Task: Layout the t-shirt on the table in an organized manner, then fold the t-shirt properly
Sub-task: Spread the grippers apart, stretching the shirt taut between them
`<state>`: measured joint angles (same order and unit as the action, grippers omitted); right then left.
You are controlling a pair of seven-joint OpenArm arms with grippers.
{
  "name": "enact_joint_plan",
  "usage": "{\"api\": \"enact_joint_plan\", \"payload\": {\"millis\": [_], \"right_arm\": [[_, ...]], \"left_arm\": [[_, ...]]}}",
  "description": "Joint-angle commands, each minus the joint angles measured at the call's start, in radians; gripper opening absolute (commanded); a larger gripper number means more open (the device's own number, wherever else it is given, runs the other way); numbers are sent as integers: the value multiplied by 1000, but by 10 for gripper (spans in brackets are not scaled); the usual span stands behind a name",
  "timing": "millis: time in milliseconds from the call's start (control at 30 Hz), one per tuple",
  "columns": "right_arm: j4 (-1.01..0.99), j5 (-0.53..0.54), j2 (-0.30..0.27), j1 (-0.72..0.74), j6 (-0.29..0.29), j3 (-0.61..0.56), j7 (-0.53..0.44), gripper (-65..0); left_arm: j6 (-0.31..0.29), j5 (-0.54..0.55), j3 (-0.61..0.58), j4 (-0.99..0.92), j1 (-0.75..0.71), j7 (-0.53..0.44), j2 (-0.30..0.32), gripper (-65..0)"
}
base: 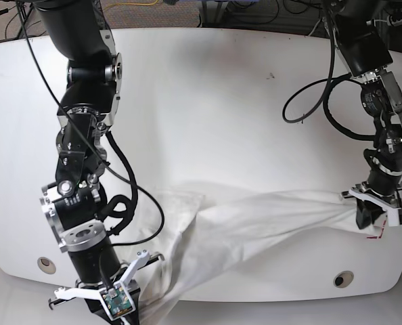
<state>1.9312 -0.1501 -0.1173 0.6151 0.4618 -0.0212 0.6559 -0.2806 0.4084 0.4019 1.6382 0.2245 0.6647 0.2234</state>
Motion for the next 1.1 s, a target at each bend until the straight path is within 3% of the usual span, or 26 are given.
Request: {"api": "enact_joint_plan", "payload": {"millis": [0,200,400,600,833,1067], "right_arm": [[-31,1,-6,68,-13,4,-17,-644],[-143,7,-38,191,-13,4,-18,-644],[-203,1,-49,322,-13,4,-18,-644],[-250,4,-106,403,-13,5,-17,-644],[-261,7,-141,385,-13,7,-15,-644],[-218,8,-149,223,-11,86,-17,-644]], "left_arm": [[-1,8,19,72,63,-7,18,-650],[-4,5,78,167,175,76,21,-650],[-4,5,101,190,303,135,77,-650],[-4,4,104,184,387,143,124,-650],[-6,11,128,150,395,143,147,-650],[-6,37,125,145,272,139,117,-650]]}}
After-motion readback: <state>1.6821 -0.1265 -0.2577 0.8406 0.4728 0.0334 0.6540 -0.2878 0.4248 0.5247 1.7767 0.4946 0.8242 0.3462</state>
